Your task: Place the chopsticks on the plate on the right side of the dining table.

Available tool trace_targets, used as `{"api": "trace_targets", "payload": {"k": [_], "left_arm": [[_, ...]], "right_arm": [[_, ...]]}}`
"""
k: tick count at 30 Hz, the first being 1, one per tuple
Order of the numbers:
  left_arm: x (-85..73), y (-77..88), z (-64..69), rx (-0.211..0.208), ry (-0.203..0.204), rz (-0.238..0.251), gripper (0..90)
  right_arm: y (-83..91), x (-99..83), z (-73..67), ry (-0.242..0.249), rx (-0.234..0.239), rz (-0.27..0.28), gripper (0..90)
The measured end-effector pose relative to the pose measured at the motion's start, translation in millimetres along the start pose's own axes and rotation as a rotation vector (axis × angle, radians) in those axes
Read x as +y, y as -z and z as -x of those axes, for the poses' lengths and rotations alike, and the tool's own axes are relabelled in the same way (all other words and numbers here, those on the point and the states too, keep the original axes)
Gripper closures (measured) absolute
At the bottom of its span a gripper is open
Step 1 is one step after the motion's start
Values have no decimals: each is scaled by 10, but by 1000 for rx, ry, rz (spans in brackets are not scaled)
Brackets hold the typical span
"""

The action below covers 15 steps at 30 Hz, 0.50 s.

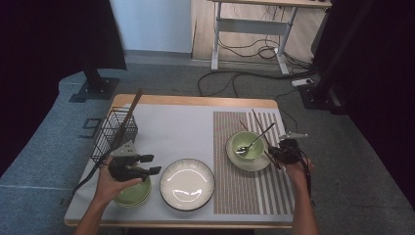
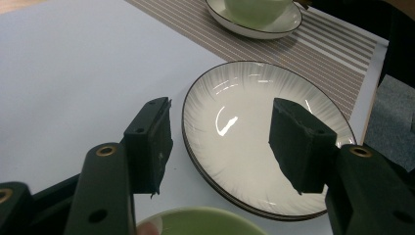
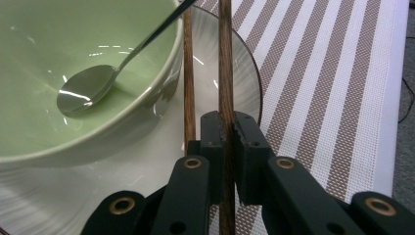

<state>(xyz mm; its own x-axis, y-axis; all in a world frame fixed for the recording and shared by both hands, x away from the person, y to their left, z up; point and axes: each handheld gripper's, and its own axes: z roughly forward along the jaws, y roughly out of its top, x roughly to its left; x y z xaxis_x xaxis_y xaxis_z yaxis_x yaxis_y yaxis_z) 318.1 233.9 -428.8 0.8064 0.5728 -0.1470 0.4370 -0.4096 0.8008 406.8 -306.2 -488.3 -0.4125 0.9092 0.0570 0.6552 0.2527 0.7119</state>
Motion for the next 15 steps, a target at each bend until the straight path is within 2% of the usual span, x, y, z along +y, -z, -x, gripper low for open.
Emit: {"api": "trace_targets", "payload": {"k": [15], "left_arm": [[-4,-6,-6,-3,1,-4,415]], "right_arm": [[-62,-13,-5,-11,-13,-4,842]]}}
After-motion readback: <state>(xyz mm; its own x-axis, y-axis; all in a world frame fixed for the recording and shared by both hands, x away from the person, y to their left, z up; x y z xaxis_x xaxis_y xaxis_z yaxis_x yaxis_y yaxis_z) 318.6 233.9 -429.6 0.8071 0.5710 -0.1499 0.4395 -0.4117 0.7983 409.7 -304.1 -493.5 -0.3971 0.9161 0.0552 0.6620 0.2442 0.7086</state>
